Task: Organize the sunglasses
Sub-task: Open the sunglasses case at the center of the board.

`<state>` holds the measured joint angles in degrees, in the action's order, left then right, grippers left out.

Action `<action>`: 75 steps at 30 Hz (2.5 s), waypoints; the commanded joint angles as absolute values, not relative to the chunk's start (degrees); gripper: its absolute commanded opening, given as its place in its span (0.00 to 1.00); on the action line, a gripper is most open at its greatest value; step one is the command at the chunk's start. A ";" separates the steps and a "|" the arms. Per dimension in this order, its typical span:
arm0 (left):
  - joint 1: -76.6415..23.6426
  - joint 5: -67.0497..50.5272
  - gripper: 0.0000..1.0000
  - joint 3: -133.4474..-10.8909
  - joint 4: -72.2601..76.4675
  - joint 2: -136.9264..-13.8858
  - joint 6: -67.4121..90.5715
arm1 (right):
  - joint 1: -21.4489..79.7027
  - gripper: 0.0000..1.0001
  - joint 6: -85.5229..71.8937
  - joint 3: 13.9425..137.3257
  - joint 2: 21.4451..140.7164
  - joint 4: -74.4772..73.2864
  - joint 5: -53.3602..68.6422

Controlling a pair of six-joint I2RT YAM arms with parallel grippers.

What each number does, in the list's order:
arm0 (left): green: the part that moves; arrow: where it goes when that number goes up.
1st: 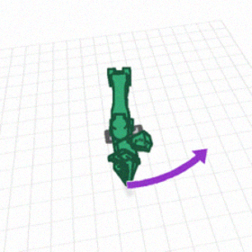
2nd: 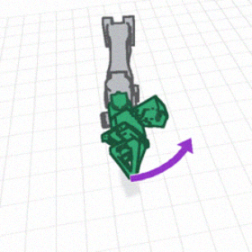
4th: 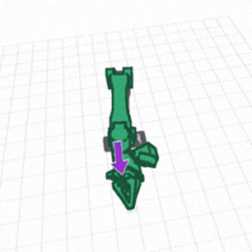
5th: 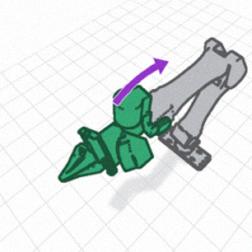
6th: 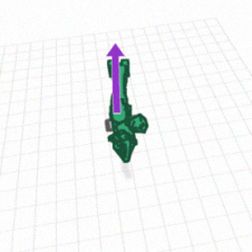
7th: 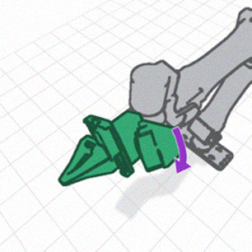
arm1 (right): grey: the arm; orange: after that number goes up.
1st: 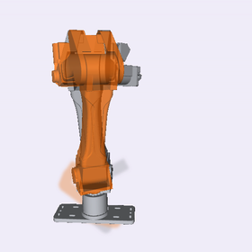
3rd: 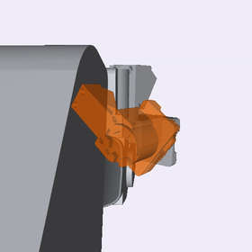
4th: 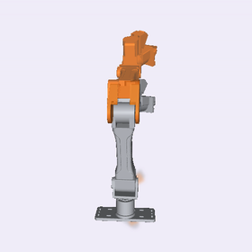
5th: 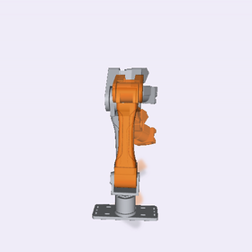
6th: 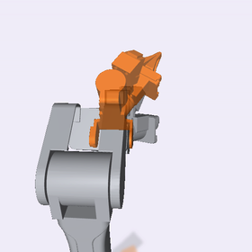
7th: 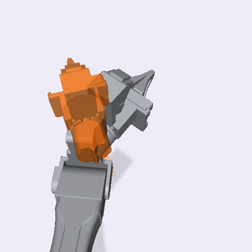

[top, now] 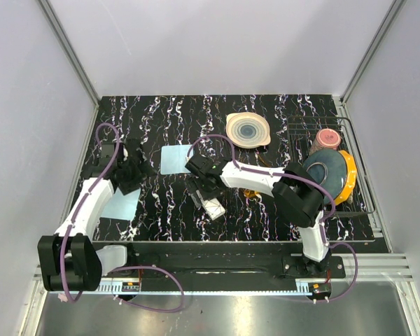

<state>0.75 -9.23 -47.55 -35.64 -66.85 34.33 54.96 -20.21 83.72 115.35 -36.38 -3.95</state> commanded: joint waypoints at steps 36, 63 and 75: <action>-29.26 -9.76 0.66 -28.48 9.85 -78.04 52.73 | 55.63 0.45 -30.23 60.57 96.86 -14.68 2.81; -31.47 -2.72 0.62 -20.66 12.83 -68.11 52.38 | 55.55 0.35 -32.26 58.36 99.05 -10.46 2.37; -31.55 -3.43 0.56 -24.25 13.72 -79.10 52.56 | 55.46 0.34 -32.17 58.36 98.00 -9.32 4.31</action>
